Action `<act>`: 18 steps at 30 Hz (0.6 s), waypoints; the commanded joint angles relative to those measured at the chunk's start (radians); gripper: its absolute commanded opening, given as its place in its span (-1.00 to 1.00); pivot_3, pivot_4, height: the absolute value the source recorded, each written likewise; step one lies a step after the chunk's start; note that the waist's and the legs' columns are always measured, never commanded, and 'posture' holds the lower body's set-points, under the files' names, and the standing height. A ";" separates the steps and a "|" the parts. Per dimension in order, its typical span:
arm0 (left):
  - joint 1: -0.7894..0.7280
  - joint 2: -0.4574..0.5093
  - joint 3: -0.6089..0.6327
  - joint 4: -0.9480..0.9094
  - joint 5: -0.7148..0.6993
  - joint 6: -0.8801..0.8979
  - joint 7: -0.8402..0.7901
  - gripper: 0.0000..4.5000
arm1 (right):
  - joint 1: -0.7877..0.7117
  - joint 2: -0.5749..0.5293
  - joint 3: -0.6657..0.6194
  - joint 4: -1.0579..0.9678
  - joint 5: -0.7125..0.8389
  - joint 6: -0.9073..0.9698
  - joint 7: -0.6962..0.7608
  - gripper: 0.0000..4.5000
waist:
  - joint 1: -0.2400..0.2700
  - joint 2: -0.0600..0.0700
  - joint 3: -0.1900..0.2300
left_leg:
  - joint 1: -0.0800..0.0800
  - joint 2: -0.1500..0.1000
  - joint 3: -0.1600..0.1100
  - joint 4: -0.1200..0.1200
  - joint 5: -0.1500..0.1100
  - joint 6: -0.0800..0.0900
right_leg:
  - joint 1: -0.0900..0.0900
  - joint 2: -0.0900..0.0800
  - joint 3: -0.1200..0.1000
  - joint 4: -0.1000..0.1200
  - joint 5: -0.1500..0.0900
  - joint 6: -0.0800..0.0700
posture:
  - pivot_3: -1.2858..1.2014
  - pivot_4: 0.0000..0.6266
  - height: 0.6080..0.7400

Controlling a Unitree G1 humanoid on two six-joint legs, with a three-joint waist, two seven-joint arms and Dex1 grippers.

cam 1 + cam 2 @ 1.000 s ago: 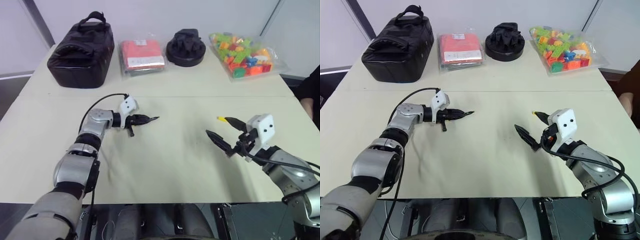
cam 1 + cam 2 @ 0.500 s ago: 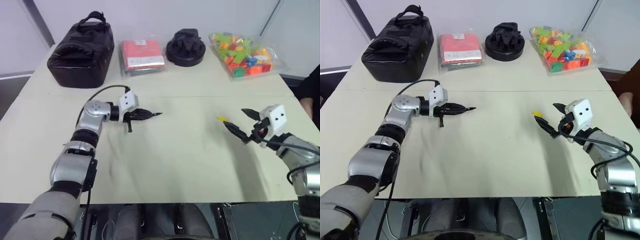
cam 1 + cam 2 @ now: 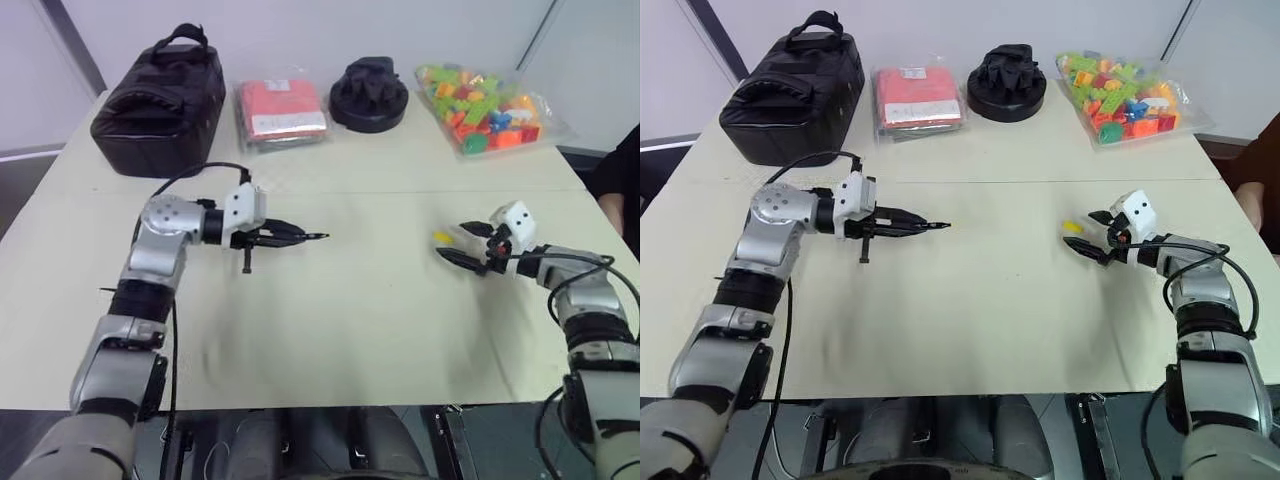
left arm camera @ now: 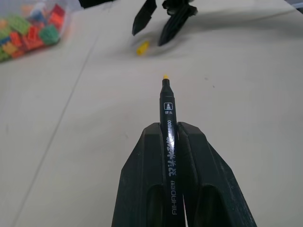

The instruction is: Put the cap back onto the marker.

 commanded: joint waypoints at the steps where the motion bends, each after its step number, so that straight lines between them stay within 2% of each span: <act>1: 0.014 0.032 0.008 -0.086 -0.021 0.044 0.026 -0.98 | -0.043 0.001 0.000 0.067 -0.020 -0.033 0.034 1.00 | 0.002 0.000 0.000 | 0.000 0.000 0.000 0.000 0.000 0.000 | 0.000 0.000 0.000 0.000 0.000 0.000 | 0.03 -0.52 1.00; 6: 0.038 0.052 0.009 -0.119 -0.030 0.061 0.049 -0.98 | -0.063 0.008 0.001 0.124 -0.033 -0.019 0.068 1.00 | 0.000 0.000 0.000 | 0.000 0.001 0.001 0.000 0.000 0.000 | 0.000 0.000 0.000 0.000 0.000 0.000 | 0.03 -0.52 1.00; 7: 0.040 0.053 0.009 -0.122 -0.032 0.064 0.053 -1.00 | -0.062 0.008 0.002 0.130 -0.037 -0.024 0.069 0.76 | 0.000 0.000 0.000 | 0.000 0.001 0.001 0.000 0.000 0.000 | 0.000 0.000 0.000 0.000 0.000 0.000 | 0.03 -0.52 1.00; 8: 0.042 0.053 0.009 -0.125 -0.035 0.067 0.057 -1.00 | -0.062 0.009 0.002 0.135 -0.040 -0.028 0.068 0.64 | 0.000 0.000 0.000 | 0.000 0.001 0.001 0.000 0.000 0.000 | 0.000 0.000 0.000 0.000 0.000 0.000 | 0.03 -0.52 1.00; 10: 0.049 0.050 0.008 -0.131 -0.039 0.073 0.066 -1.00 | -0.070 0.015 -0.002 0.150 -0.045 -0.035 0.056 0.20 | -0.001 0.000 0.000 | 0.001 0.001 0.001 0.000 0.000 0.000 | 0.000 0.000 0.000 0.000 0.000 0.000 | 0.03 -0.52 1.00; 15: 0.056 0.048 0.000 -0.137 -0.046 0.080 0.078 -1.00 | -0.090 0.028 -0.003 0.176 -0.058 -0.047 0.045 -0.98 | -0.003 0.000 0.000 | 0.001 0.002 0.002 0.000 0.000 -0.001 | 0.000 0.000 0.000 0.000 0.000 0.000 | 0.03 -0.52 1.00; 18: 0.059 0.051 -0.002 -0.143 -0.051 0.086 0.085 -1.00 | -0.093 0.030 -0.003 0.181 -0.062 -0.050 0.048 -0.98 | -0.003 0.000 0.000 | 0.001 0.002 0.002 0.000 0.000 -0.001 | 0.000 0.001 0.000 0.000 0.000 0.000 | 0.03 -0.52 1.00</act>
